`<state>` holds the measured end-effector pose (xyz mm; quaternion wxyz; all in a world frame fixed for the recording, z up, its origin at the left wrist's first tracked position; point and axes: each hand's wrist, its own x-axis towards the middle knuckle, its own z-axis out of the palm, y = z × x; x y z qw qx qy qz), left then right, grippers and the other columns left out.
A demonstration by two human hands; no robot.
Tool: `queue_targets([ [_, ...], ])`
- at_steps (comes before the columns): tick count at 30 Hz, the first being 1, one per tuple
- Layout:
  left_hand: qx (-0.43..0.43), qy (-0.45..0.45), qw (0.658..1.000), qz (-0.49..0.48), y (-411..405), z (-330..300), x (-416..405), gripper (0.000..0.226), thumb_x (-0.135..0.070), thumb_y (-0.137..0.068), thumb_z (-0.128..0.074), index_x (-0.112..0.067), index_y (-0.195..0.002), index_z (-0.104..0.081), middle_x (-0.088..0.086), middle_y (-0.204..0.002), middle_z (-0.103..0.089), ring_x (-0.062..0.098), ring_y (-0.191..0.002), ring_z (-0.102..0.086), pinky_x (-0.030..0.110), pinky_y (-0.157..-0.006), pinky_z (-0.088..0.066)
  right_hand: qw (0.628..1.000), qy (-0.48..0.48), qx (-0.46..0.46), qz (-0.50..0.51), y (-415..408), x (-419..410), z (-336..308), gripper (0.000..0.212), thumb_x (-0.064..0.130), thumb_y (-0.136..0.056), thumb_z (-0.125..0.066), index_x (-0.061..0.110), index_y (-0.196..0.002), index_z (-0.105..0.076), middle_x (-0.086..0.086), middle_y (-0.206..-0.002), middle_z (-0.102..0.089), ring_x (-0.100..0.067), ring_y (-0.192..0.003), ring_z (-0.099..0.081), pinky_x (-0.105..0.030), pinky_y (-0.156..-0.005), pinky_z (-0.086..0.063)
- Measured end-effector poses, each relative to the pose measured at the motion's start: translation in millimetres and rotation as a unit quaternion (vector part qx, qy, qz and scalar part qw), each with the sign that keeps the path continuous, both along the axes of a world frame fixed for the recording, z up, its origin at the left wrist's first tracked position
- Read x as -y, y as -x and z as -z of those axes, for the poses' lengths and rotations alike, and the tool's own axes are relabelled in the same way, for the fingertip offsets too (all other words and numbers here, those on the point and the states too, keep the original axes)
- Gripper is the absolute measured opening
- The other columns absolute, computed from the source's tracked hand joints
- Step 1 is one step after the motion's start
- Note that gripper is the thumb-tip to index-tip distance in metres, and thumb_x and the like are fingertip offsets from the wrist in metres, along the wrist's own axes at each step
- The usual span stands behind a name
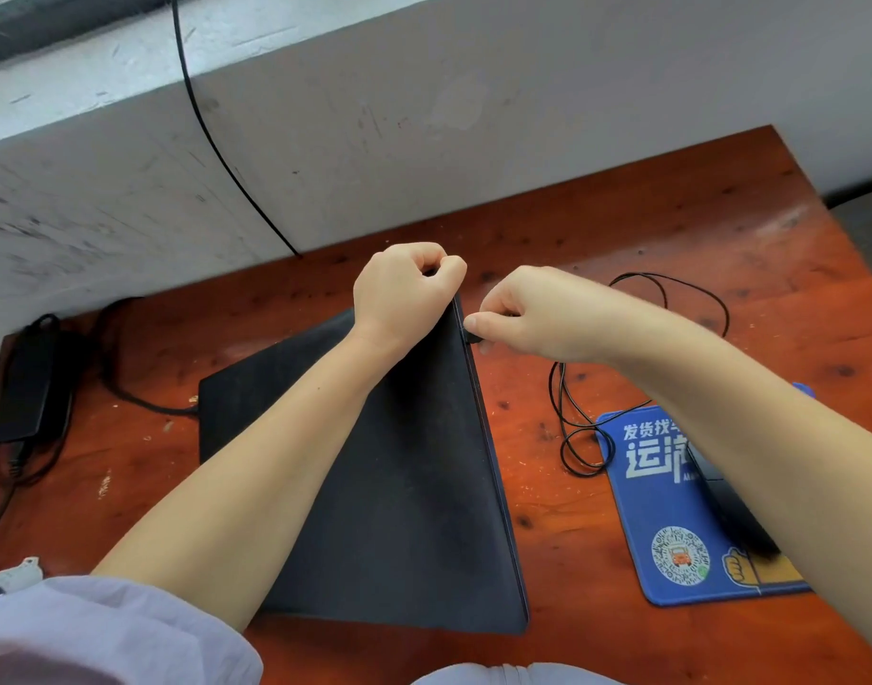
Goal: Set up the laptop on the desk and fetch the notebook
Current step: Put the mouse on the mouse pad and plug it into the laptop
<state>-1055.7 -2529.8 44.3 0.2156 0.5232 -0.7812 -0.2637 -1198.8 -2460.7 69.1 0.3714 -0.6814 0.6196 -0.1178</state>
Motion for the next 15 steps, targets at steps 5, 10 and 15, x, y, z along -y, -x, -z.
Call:
queue_targets([
  [5, 0.019, 0.003, 1.000, -0.025, -0.5, 13.4, 4.2, 0.033, -0.029, -0.074, -0.045, -0.017, -0.045, -0.034, -0.002, -0.040, -0.032, 0.015, -0.044, -0.031, 0.031, -0.063, -0.036, 0.999, -0.012, 0.043, 0.011, 0.6, -0.3, 18.5, 0.042, 0.038, -0.092, -0.047, 0.014, -0.058, -0.043, 0.005, -0.047, -0.033, -0.010, -0.039, -0.026, -0.022, -0.039, -0.022],
  [10, 0.080, -0.019, 0.996, -0.022, 12.2, 45.5, 14.2, 0.031, -0.032, -0.074, -0.045, -0.014, -0.050, -0.038, 0.002, -0.047, -0.038, 0.018, -0.051, -0.038, 0.029, -0.054, -0.034, 0.998, -0.051, 0.043, 0.015, 11.5, 9.2, 53.7, 0.035, 0.037, -0.093, -0.045, 0.013, -0.069, -0.053, 0.006, -0.057, -0.048, -0.003, -0.044, -0.039, -0.018, -0.046, -0.031],
  [15, 0.155, -0.054, 0.986, 0.014, 26.8, 90.5, 16.6, 0.033, -0.038, -0.082, -0.046, -0.016, -0.060, -0.056, 0.001, -0.061, -0.061, 0.025, -0.069, -0.059, 0.028, -0.060, -0.038, 0.999, -0.023, 0.017, 0.034, 22.4, 0.5, 101.3, 0.011, 0.030, -0.091, -0.053, 0.021, -0.095, -0.059, 0.007, -0.080, -0.059, -0.018, -0.079, -0.053, -0.029, -0.068, -0.039],
])
